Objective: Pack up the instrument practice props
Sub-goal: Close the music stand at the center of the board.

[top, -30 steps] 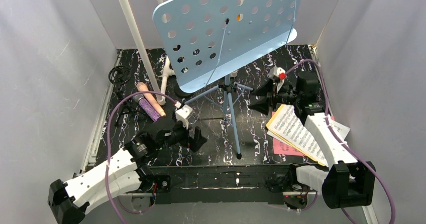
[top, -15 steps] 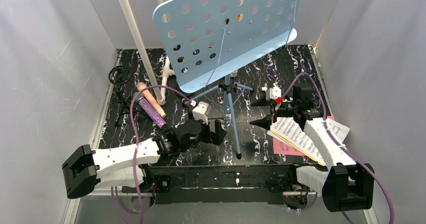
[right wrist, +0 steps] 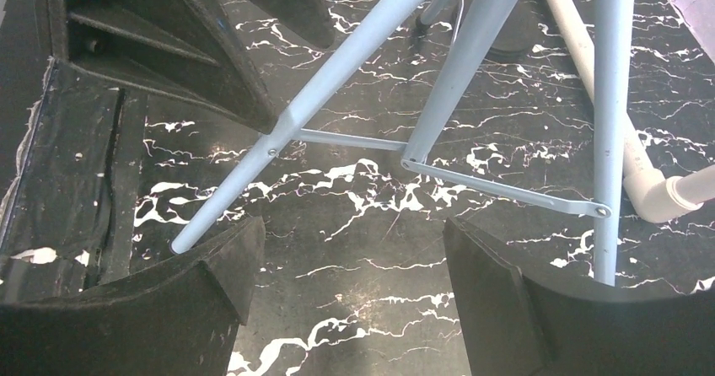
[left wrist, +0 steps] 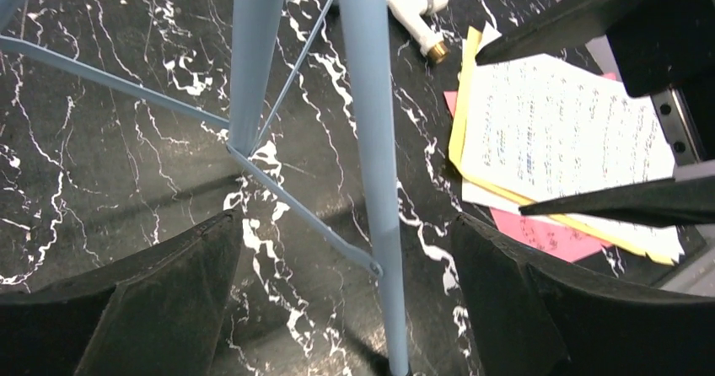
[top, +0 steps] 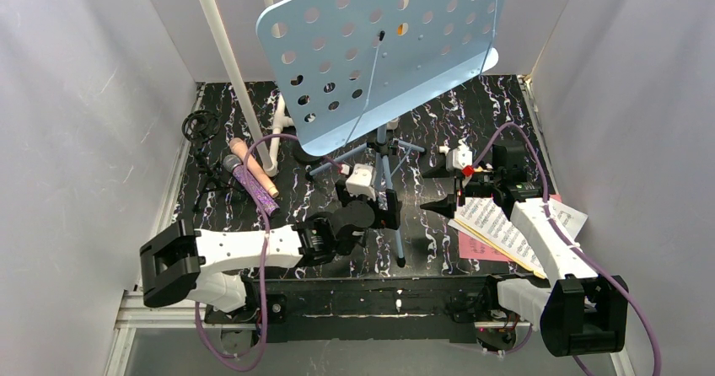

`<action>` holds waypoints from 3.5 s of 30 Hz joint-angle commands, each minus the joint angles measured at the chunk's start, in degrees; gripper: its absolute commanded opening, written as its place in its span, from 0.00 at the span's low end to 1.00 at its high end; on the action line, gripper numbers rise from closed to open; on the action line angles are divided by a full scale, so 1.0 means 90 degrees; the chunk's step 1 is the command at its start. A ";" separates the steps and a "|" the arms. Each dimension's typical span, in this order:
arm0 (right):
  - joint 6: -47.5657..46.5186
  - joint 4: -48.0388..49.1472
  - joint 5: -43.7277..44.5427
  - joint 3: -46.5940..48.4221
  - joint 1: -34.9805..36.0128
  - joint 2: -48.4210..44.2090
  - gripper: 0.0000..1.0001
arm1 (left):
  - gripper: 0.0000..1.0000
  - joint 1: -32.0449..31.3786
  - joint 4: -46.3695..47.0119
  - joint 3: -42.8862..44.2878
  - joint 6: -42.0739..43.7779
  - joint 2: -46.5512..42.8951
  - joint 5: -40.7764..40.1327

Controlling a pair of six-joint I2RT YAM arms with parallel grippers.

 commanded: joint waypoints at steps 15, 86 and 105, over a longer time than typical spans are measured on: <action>0.0112 0.0231 0.0013 0.0015 -0.0219 -0.0002 0.87 | 0.48 -0.0162 0.0145 0.1144 -0.0031 0.1206 -0.1794; 0.4873 0.5257 0.0224 0.1086 0.1031 0.1399 0.01 | 0.00 0.0703 0.0199 0.0671 0.2471 -0.0985 0.0929; 0.6899 0.8328 0.0328 0.0192 0.1048 0.1280 0.01 | 0.00 0.0862 0.0602 0.0912 0.2978 -0.0385 0.1528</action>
